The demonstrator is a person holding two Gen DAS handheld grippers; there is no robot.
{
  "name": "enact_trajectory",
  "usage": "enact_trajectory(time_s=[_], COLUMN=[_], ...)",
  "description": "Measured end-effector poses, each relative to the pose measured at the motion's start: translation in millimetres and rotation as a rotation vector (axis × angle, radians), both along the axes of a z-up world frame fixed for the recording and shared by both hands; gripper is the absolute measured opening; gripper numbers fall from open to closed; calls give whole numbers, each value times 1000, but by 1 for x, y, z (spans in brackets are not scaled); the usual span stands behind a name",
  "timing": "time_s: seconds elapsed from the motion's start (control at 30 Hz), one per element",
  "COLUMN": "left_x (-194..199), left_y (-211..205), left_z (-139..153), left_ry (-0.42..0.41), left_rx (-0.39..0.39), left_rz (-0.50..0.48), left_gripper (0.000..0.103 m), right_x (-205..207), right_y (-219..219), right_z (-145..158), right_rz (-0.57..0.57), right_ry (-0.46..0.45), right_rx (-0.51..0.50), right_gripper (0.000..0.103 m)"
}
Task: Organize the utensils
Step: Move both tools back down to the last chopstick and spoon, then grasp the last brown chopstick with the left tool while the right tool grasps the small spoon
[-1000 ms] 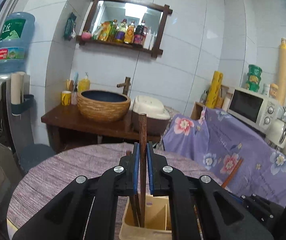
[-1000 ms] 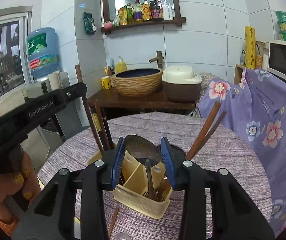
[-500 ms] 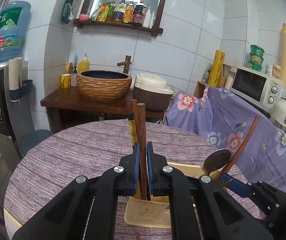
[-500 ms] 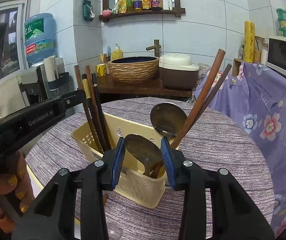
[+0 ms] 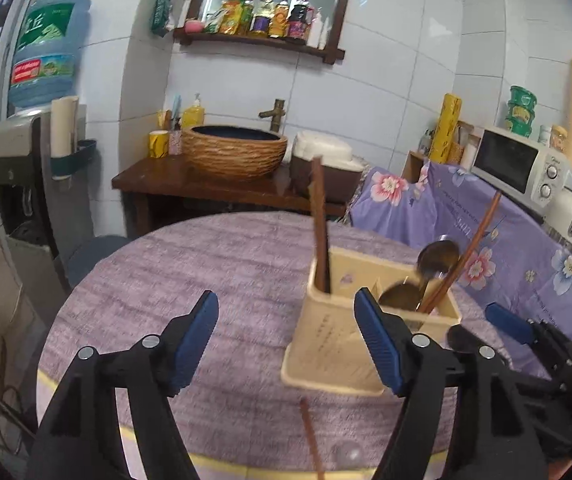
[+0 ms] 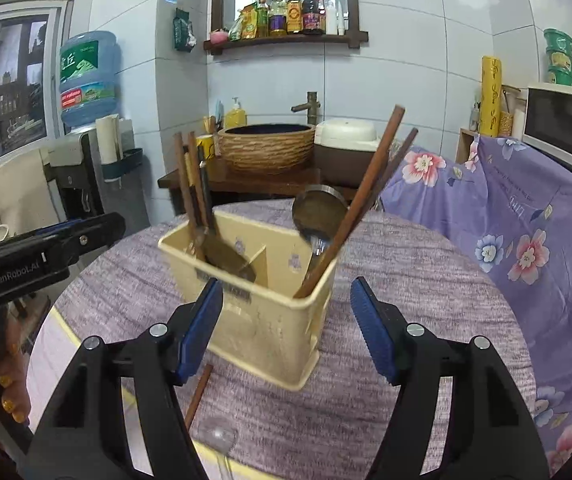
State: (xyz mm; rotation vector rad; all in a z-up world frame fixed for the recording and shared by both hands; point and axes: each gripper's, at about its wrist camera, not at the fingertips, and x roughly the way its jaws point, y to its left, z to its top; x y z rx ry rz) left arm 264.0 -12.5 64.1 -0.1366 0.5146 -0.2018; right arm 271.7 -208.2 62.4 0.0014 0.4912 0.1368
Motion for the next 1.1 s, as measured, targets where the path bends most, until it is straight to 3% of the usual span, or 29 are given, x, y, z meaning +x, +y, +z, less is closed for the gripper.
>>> enact_trajectory(time_s=[0.2,0.33,0.53,0.83,1.07,1.1], left_x=[-36,-57,-76,-80,-77,-76], left_y=[11,11,22,31,29,29], left_z=[-50,-82,-104,-104,-112,-114], left_ry=[97,171,229,234,251,257], left_rx=[109,144,132,112,124,126], left_rz=[65,46,54,75,68,67], left_gripper=[71,71,71,71,71,71], right_x=[-26,-38,-34,-20,-7,-5], right_y=[6,23,40,57,69,69], right_z=[-40,-89,-128,-136,-134,-133], right_rz=[73,144,193,204,213,214], right_ry=[155,296,422,429,416,414], right_rx=[-12,-44,-76,-121,-120,-119], right_gripper=[67,67,67,64,37,37])
